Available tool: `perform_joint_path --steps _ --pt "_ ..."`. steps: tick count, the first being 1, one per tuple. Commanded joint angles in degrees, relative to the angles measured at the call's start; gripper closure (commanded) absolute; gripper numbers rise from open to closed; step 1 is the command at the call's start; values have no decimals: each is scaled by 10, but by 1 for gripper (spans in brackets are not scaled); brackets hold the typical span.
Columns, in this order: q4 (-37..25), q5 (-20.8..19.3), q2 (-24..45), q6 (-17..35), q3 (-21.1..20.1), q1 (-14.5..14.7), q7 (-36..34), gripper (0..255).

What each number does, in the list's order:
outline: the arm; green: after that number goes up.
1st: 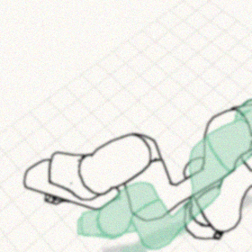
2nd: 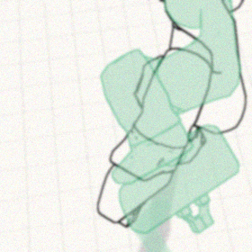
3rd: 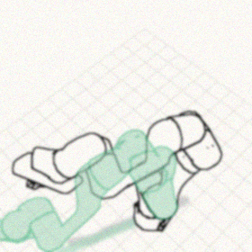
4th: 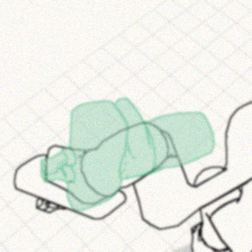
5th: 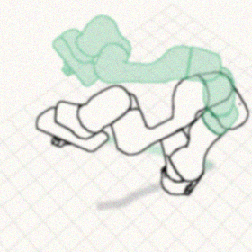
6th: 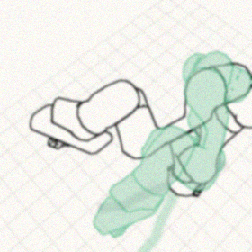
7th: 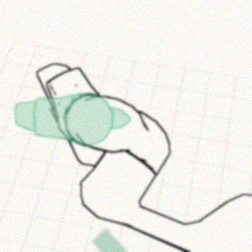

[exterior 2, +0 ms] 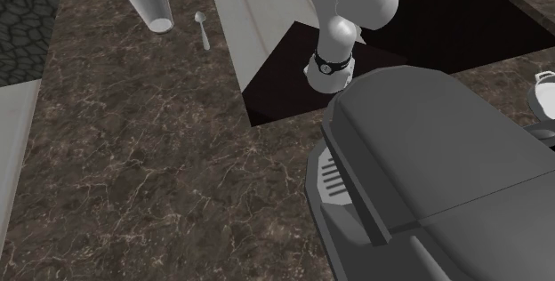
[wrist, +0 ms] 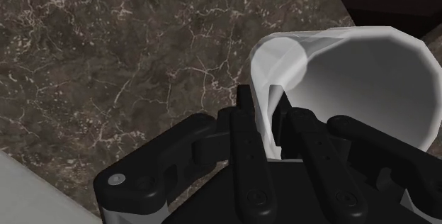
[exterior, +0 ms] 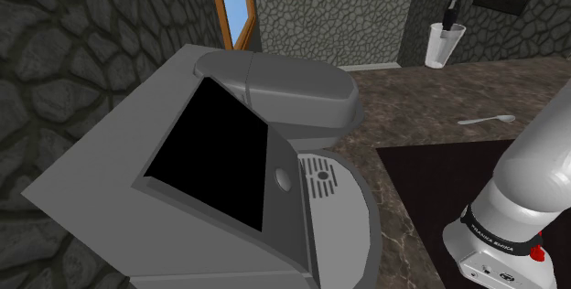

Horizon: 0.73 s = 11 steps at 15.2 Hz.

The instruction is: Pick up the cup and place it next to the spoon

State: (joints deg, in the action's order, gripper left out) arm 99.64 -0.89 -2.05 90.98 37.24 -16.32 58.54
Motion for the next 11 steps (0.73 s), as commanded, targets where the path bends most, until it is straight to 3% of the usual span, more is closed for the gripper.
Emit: perform_joint_path --steps 1,11 --pt "4 4 9 11 6 -5 13 255" --pt "79 4 10 88 7 -6 14 255"
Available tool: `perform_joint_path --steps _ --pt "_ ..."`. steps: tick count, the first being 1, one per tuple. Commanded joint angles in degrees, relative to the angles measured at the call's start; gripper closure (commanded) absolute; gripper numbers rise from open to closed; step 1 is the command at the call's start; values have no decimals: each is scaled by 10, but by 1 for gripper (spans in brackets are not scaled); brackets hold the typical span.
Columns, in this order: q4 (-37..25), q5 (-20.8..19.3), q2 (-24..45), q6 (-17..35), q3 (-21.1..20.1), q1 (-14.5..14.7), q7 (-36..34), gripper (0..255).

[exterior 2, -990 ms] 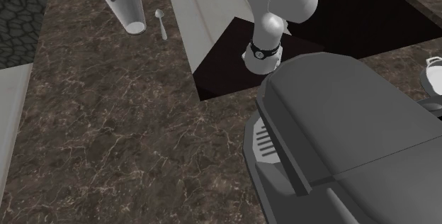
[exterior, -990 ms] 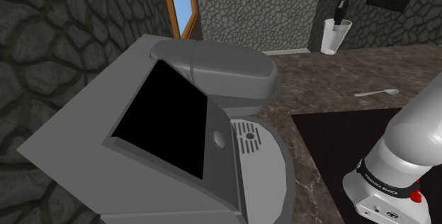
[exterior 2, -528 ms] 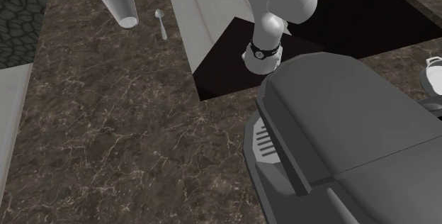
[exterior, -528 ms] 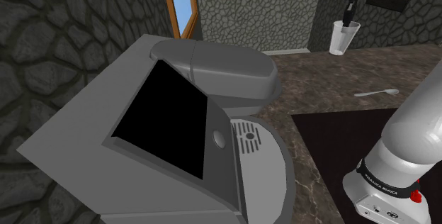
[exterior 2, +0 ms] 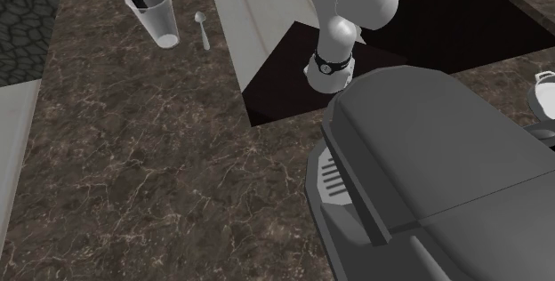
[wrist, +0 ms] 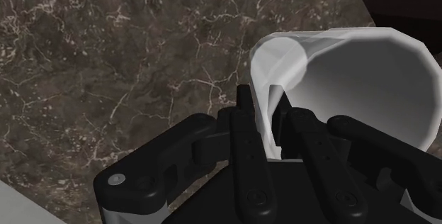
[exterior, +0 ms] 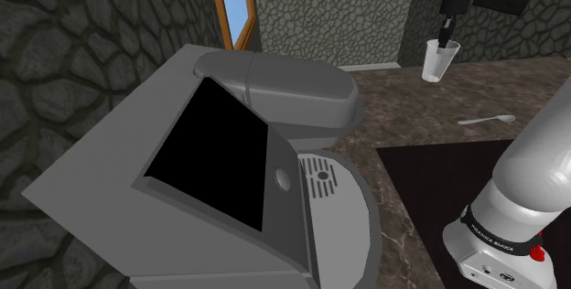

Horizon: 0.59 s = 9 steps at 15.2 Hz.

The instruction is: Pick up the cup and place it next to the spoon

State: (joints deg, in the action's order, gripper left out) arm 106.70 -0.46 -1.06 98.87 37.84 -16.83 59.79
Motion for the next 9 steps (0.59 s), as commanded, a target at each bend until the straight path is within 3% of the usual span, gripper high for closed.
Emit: perform_joint_path --steps 1,9 --pt "15 1 1 17 1 -1 2 255" --pt "64 9 15 77 3 -3 8 255"
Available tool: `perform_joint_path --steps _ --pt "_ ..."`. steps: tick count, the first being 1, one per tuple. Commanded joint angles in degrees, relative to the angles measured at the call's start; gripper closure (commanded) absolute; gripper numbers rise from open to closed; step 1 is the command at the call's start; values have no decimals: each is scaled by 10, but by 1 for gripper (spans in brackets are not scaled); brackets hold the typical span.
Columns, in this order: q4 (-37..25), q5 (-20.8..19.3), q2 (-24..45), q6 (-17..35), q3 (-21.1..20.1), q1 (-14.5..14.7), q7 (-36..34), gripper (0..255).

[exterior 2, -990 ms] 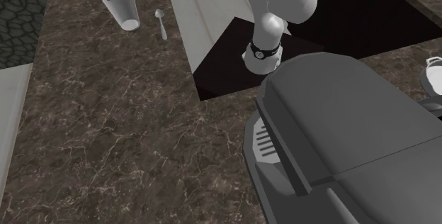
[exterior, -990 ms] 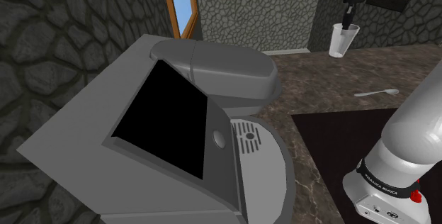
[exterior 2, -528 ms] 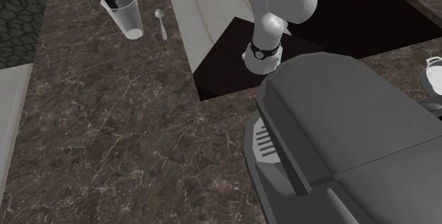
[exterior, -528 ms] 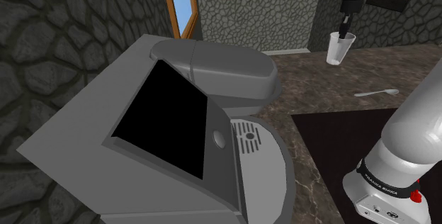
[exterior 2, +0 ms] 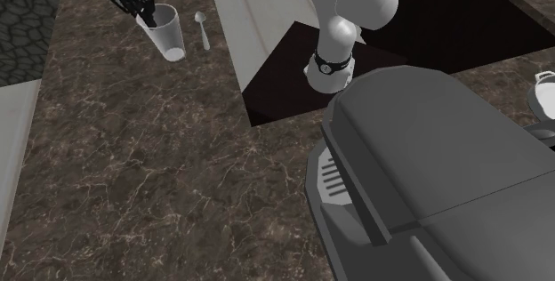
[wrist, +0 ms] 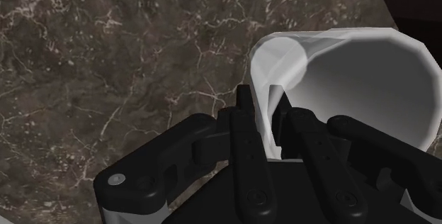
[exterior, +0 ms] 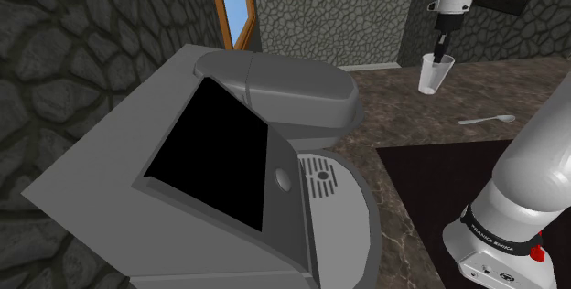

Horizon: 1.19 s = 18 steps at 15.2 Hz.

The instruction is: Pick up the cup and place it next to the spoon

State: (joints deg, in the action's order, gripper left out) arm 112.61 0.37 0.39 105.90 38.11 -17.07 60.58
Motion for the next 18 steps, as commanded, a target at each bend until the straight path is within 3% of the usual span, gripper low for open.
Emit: perform_joint_path --steps 1,15,18 --pt "11 2 3 14 0 0 2 255" --pt "76 36 53 117 1 -6 27 255" --pt "76 36 53 117 1 -6 27 255"
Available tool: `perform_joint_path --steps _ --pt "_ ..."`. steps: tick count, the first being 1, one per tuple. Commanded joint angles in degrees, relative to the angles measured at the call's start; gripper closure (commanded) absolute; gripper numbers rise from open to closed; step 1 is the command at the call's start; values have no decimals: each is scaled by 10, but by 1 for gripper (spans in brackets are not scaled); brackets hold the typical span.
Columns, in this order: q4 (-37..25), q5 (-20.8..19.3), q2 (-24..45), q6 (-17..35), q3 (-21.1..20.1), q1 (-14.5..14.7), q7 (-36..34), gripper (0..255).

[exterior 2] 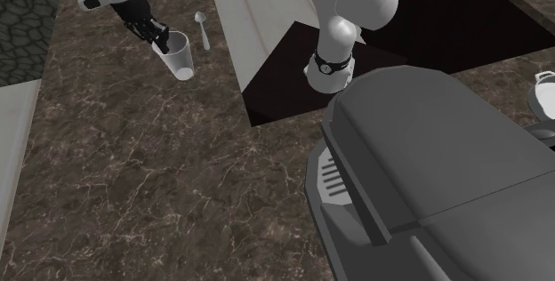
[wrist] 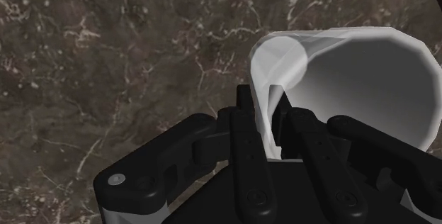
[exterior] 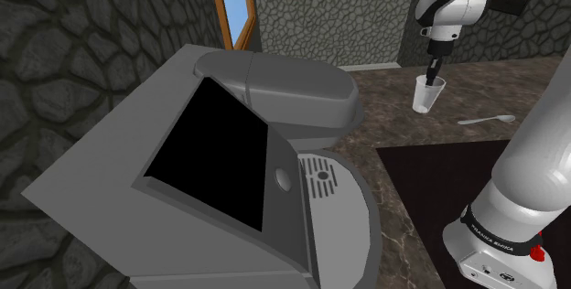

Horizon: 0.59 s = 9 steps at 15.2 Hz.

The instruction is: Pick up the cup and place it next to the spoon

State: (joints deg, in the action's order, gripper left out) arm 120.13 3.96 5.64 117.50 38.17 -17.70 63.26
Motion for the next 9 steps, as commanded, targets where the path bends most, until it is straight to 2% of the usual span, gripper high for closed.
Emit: perform_joint_path --steps 1,5,6,9 --pt "1 0 0 1 0 0 0 255" --pt "1 0 0 1 0 0 0 255" --pt "1 0 0 1 0 0 0 0" --pt "1 0 0 1 0 0 0 0"
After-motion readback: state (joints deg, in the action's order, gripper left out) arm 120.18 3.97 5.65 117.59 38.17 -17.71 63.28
